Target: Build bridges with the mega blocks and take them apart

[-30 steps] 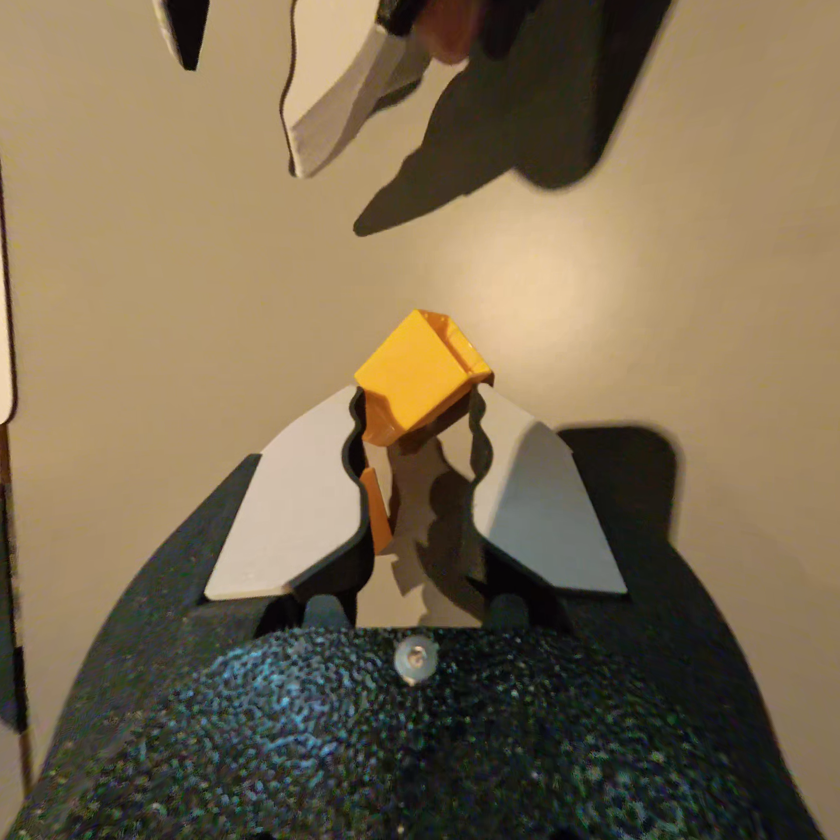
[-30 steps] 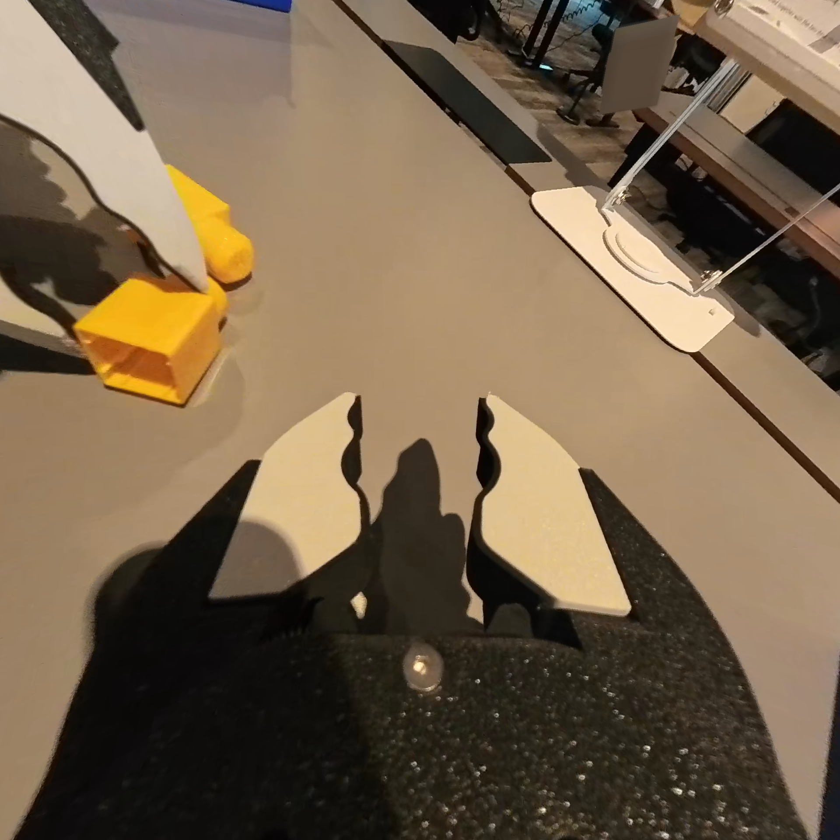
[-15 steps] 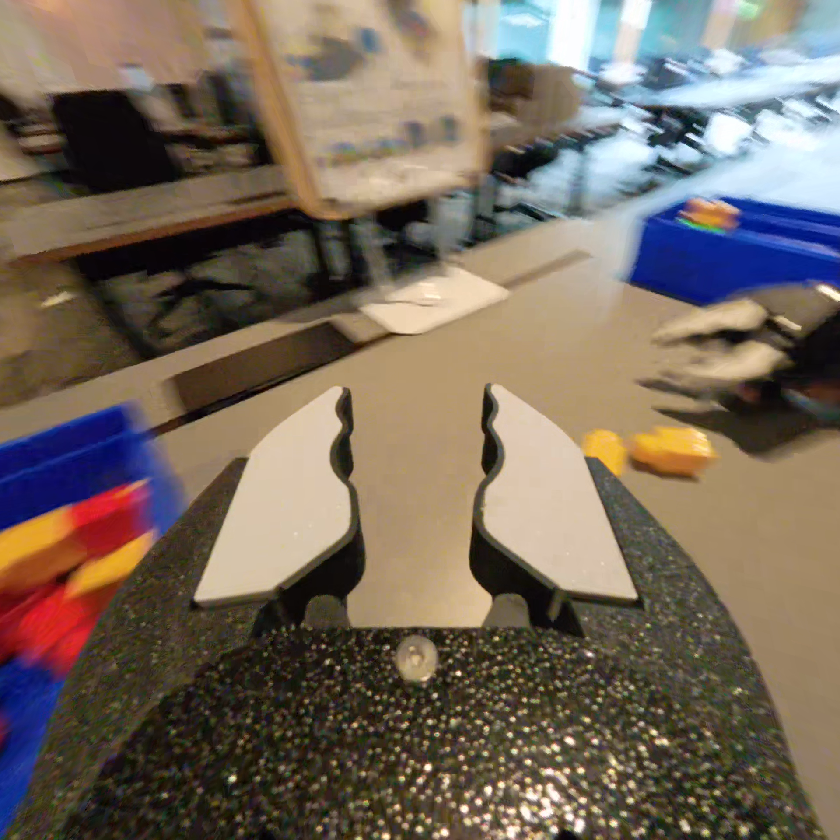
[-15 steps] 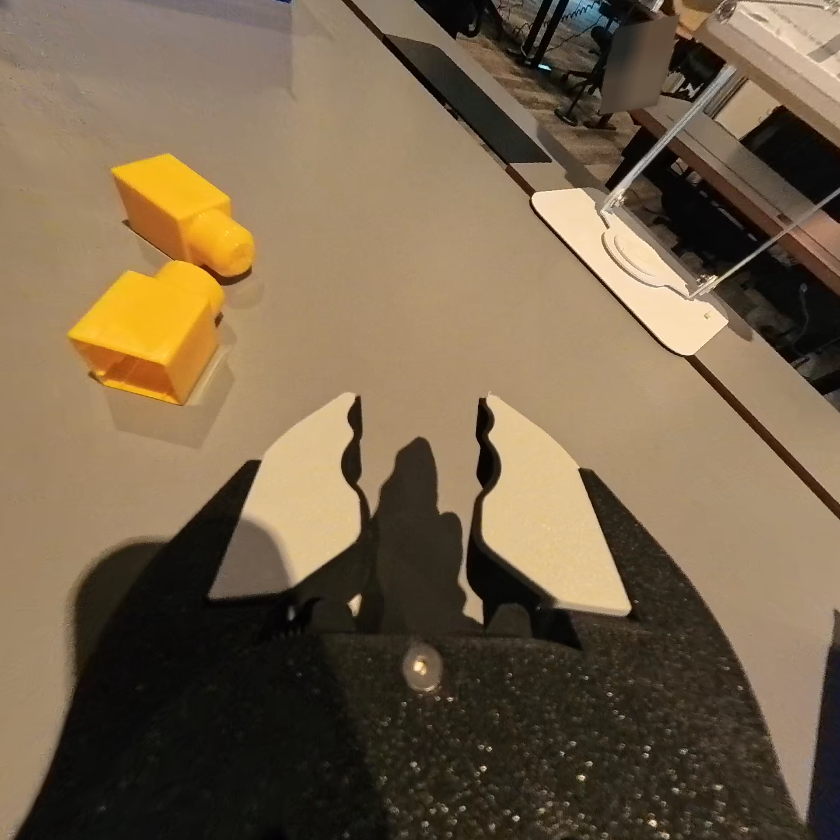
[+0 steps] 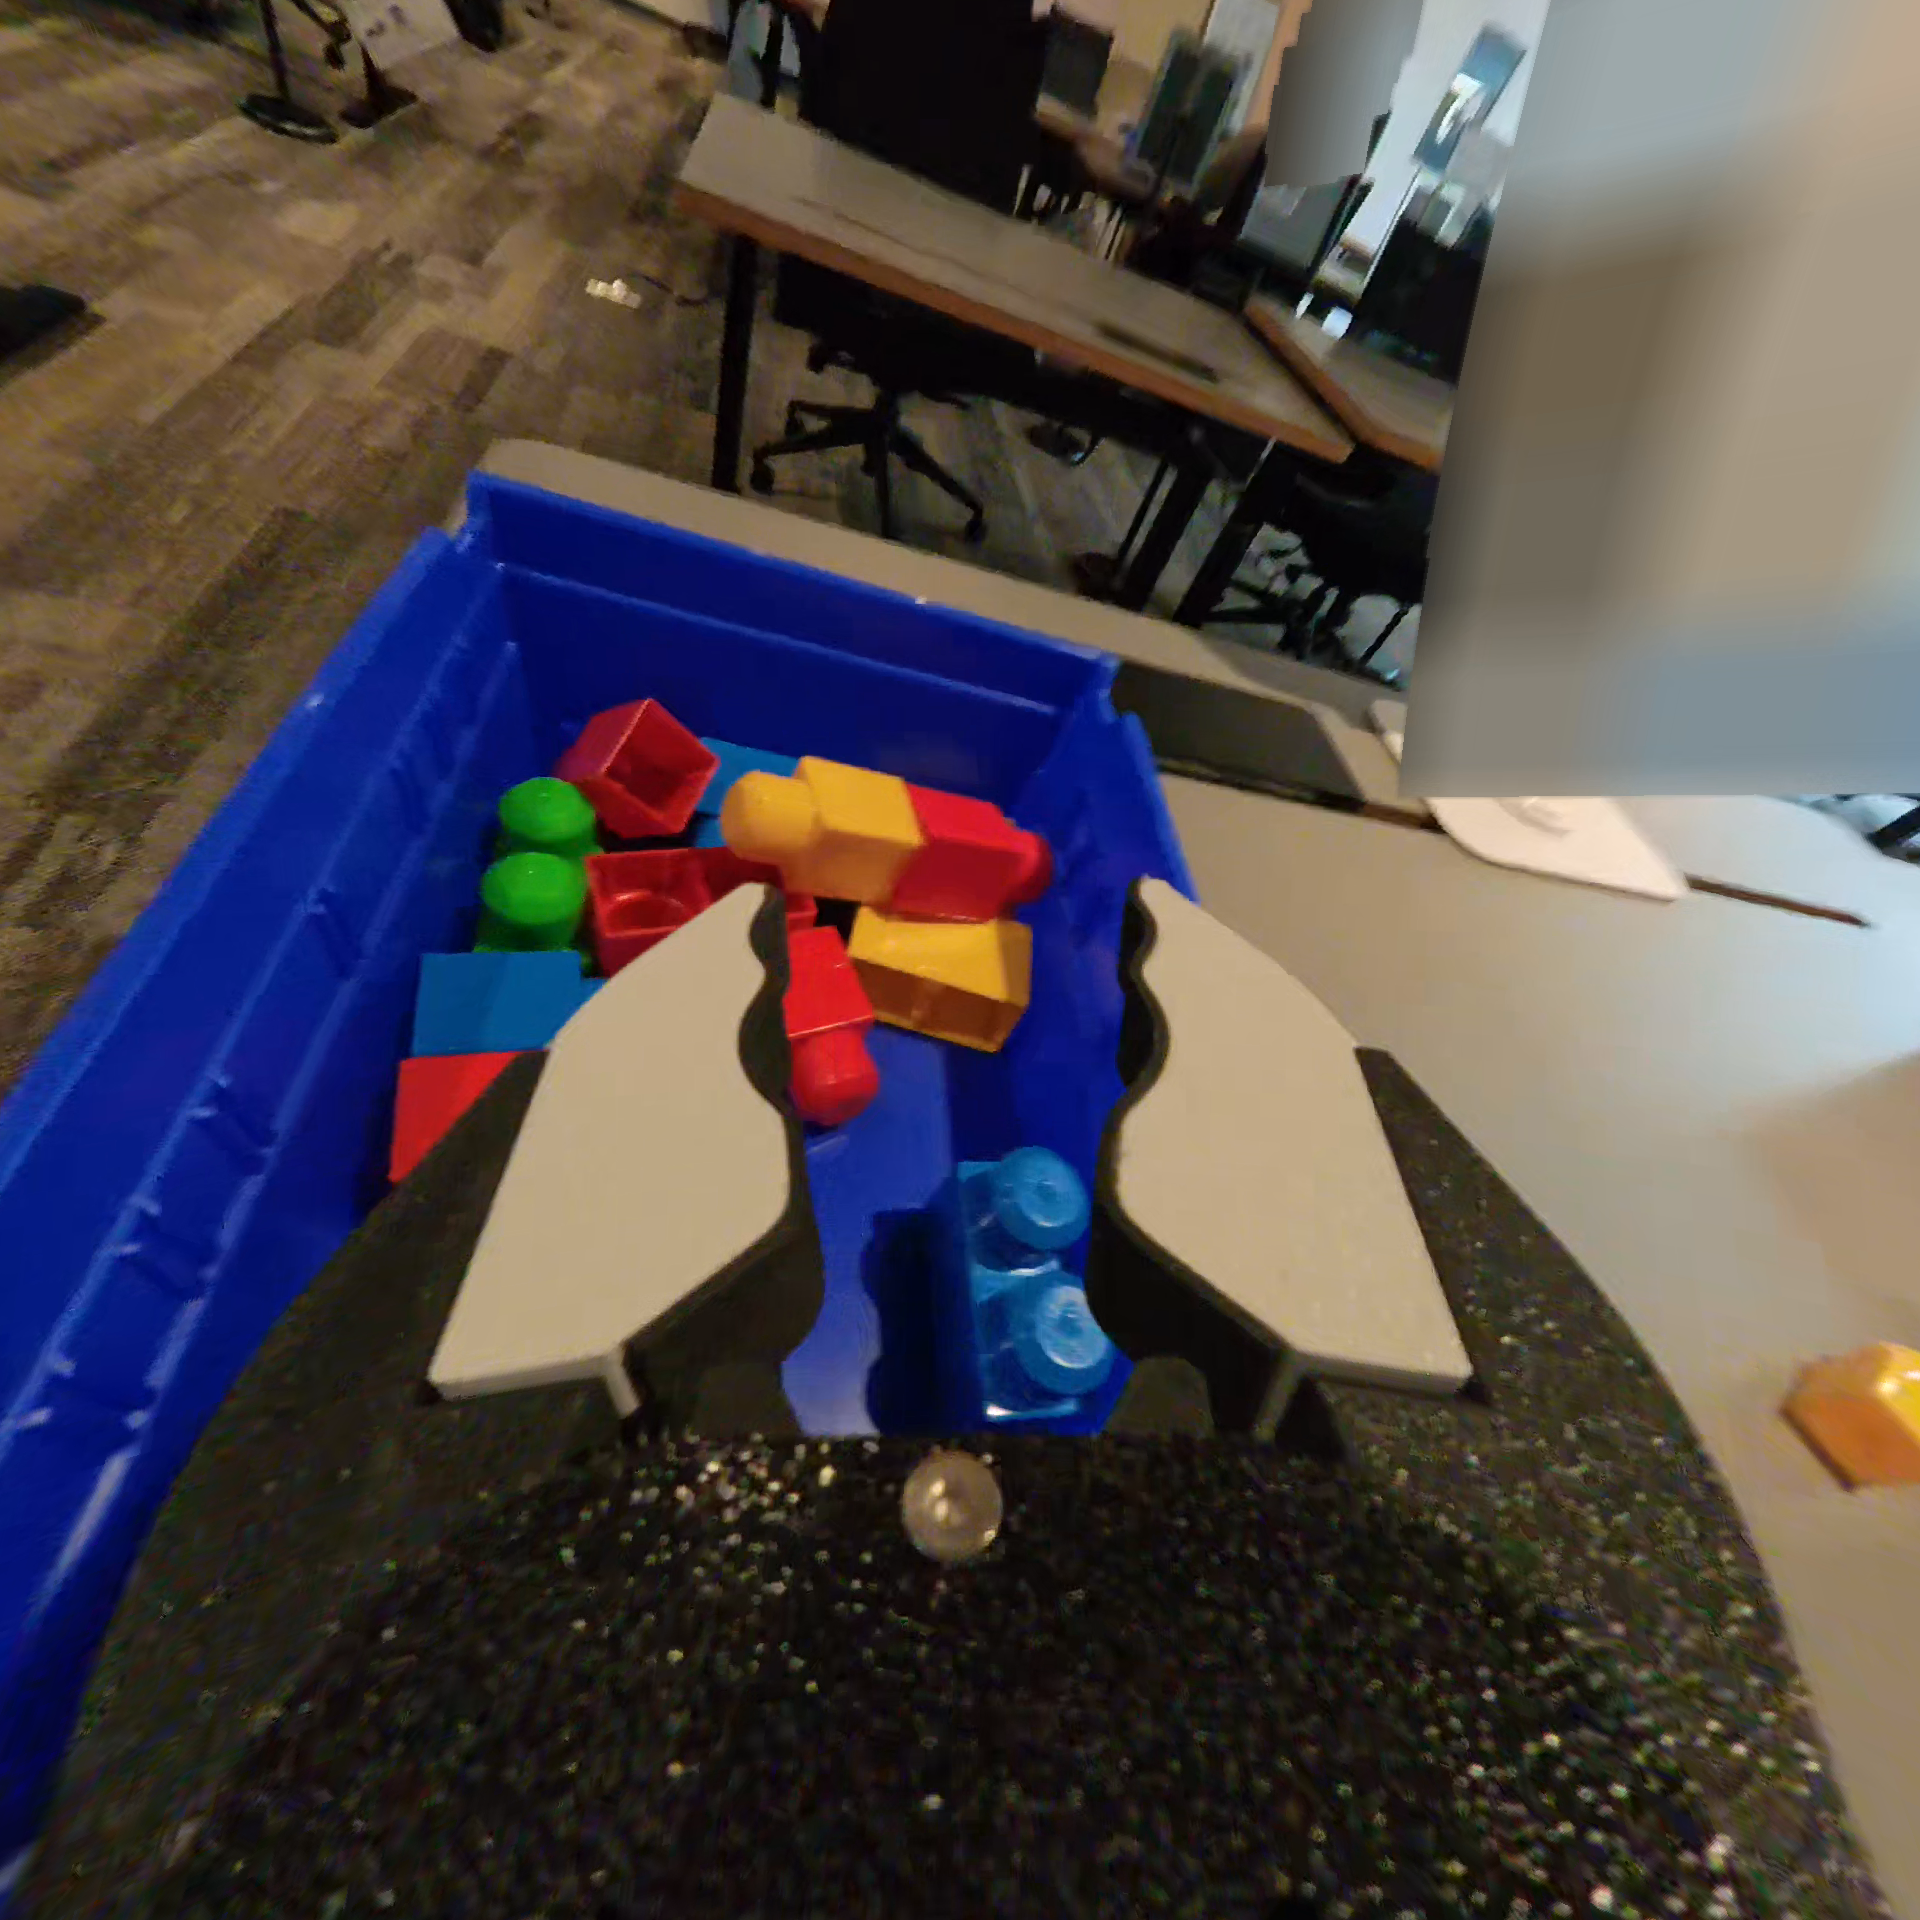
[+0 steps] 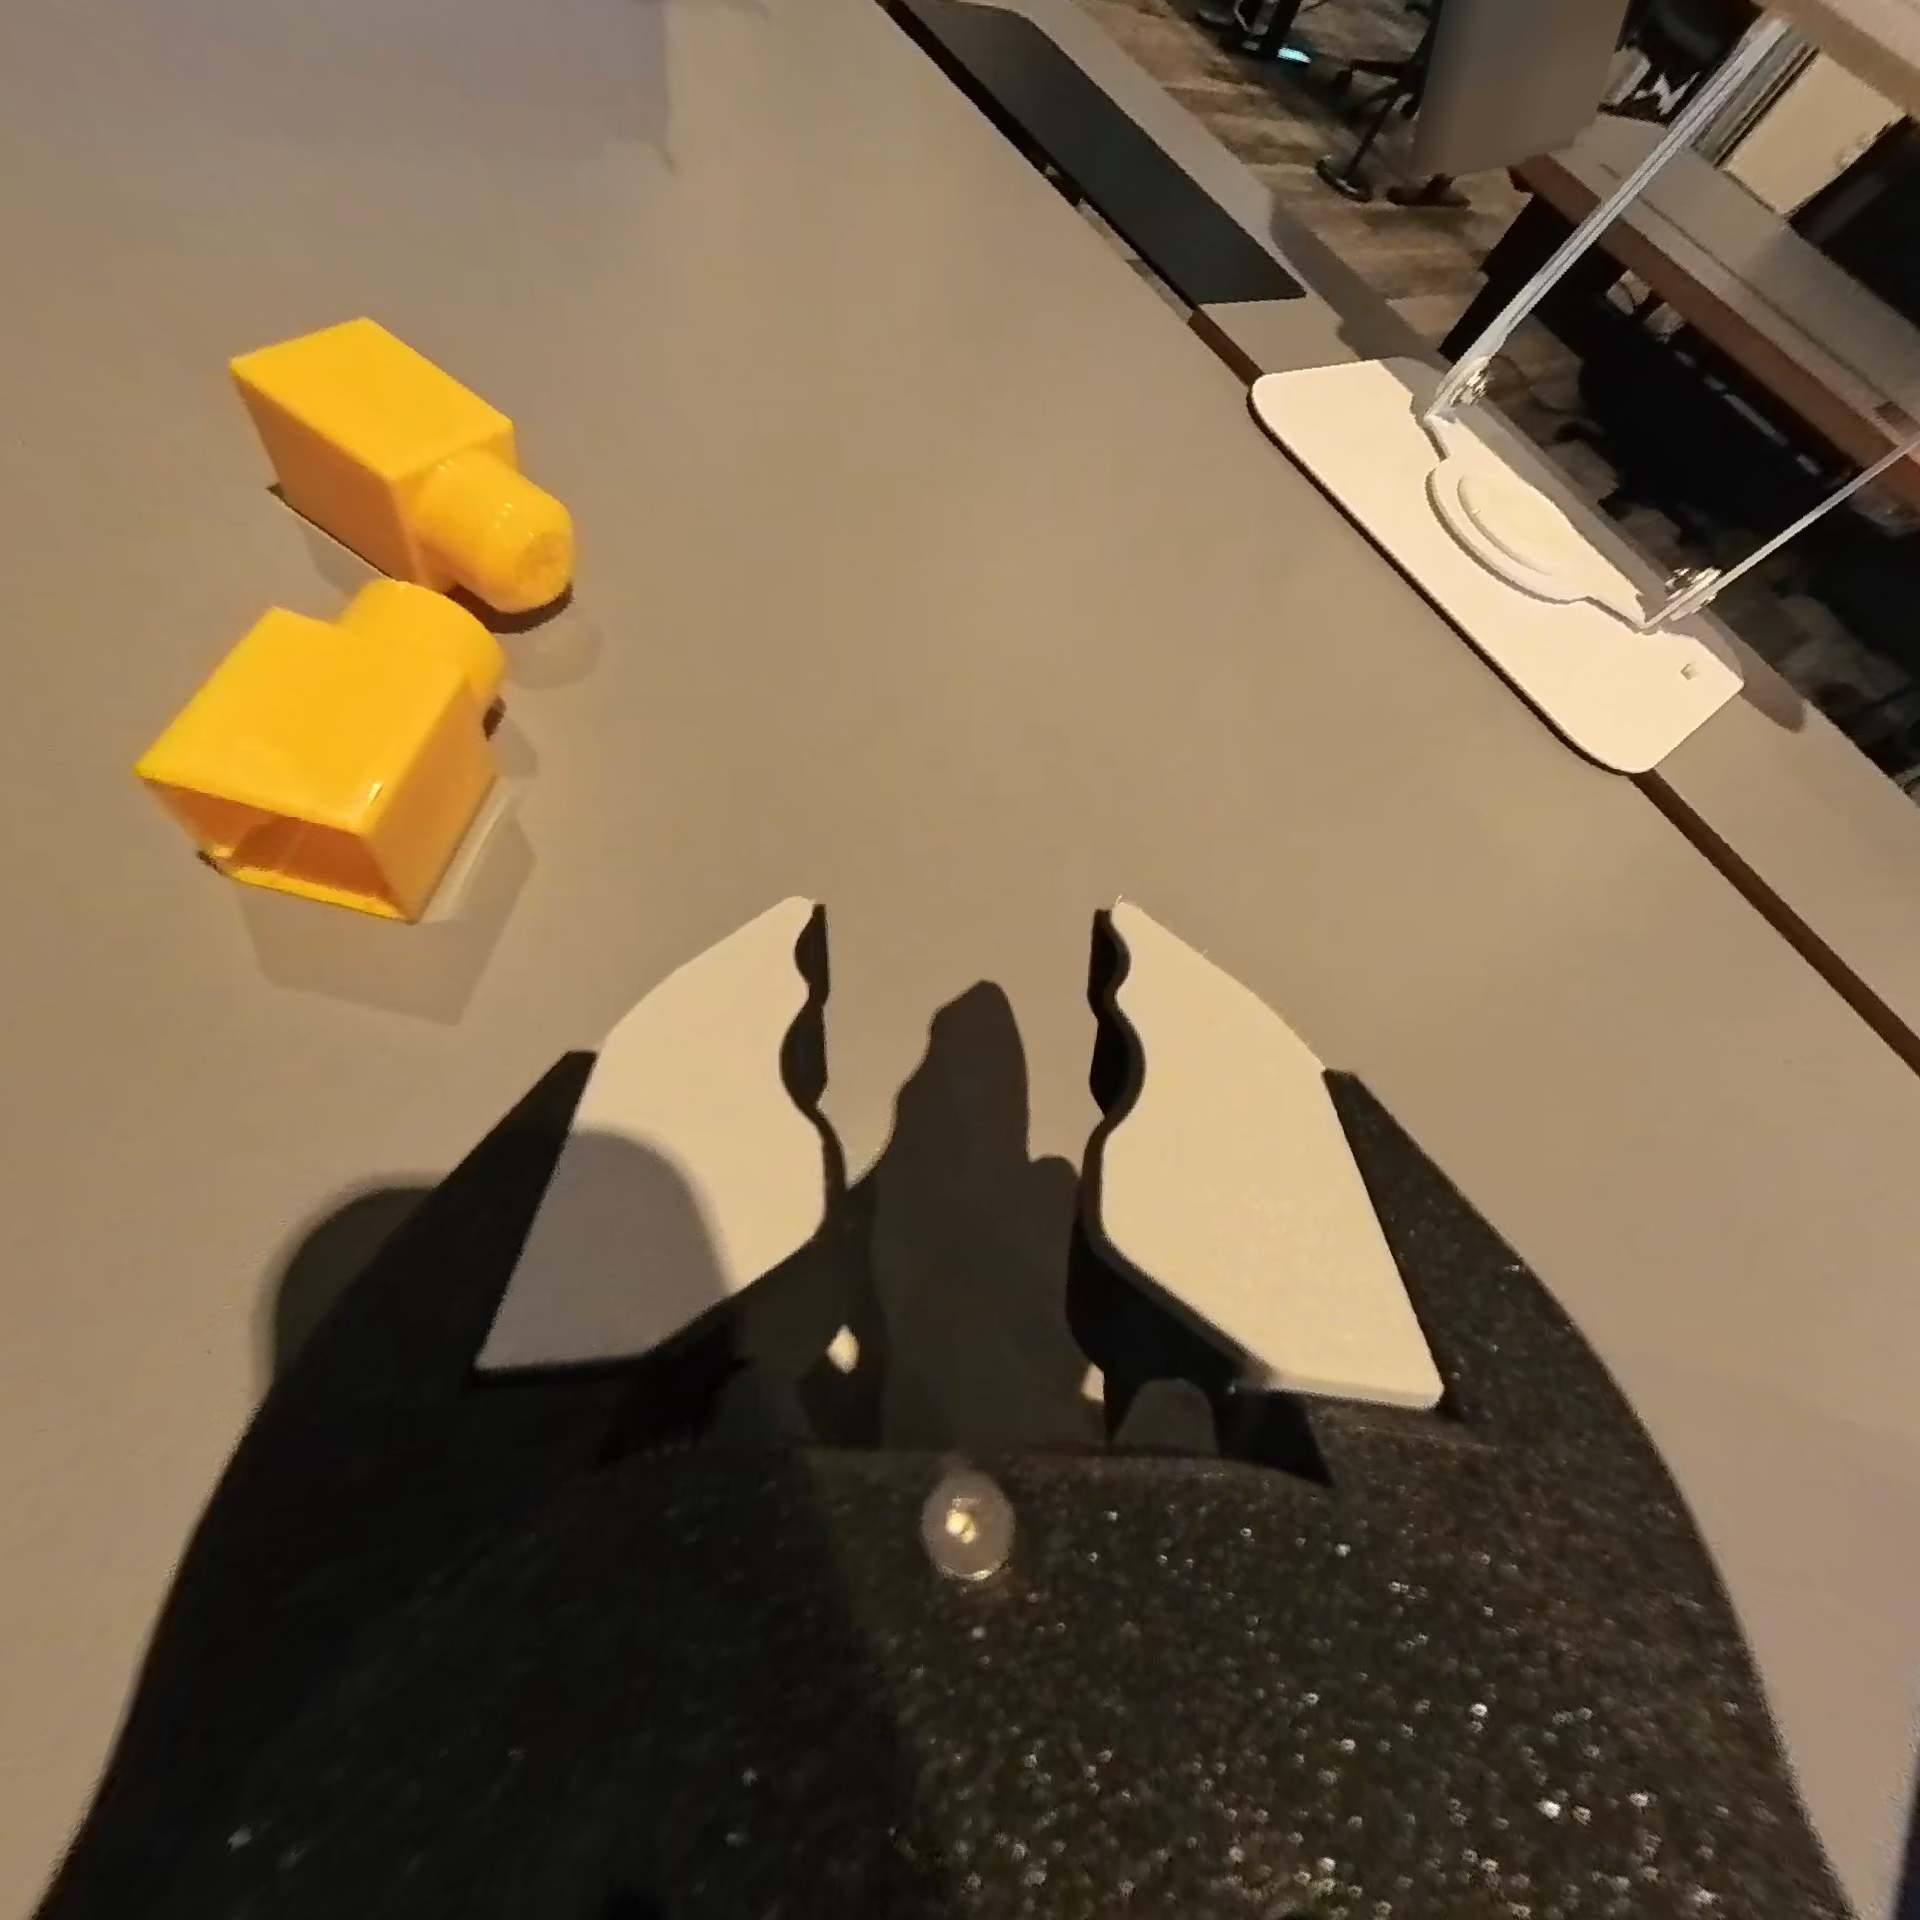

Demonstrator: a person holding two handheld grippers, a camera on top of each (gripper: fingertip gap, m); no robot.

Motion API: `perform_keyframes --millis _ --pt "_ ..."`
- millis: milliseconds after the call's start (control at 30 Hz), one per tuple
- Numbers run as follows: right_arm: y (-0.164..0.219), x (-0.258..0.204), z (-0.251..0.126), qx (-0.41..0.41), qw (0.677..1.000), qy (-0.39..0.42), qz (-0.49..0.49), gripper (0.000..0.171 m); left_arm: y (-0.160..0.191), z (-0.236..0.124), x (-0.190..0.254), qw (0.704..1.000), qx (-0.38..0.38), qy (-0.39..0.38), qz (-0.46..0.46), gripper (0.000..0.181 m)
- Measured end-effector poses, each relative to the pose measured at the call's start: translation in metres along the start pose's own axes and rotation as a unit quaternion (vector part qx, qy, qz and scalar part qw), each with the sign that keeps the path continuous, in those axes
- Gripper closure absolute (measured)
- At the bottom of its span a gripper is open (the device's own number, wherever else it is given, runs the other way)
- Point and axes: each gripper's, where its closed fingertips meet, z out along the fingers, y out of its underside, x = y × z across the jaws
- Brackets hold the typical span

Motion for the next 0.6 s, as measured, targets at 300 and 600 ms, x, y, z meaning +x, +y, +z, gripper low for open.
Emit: perform_keyframes --millis 300,600 --pt "0.003 -0.008 0.002 -0.01 0.999 -0.037 0.001 0.119 0.038 0.02 -0.018 0.992 -0.119 -0.016 0.031 0.12" --pt "0.009 0.004 0.008 -0.037 0.995 -0.048 0.083 0.119 0.083 -0.007 0.007 0.964 -0.264 0.018 0.008 0.121"
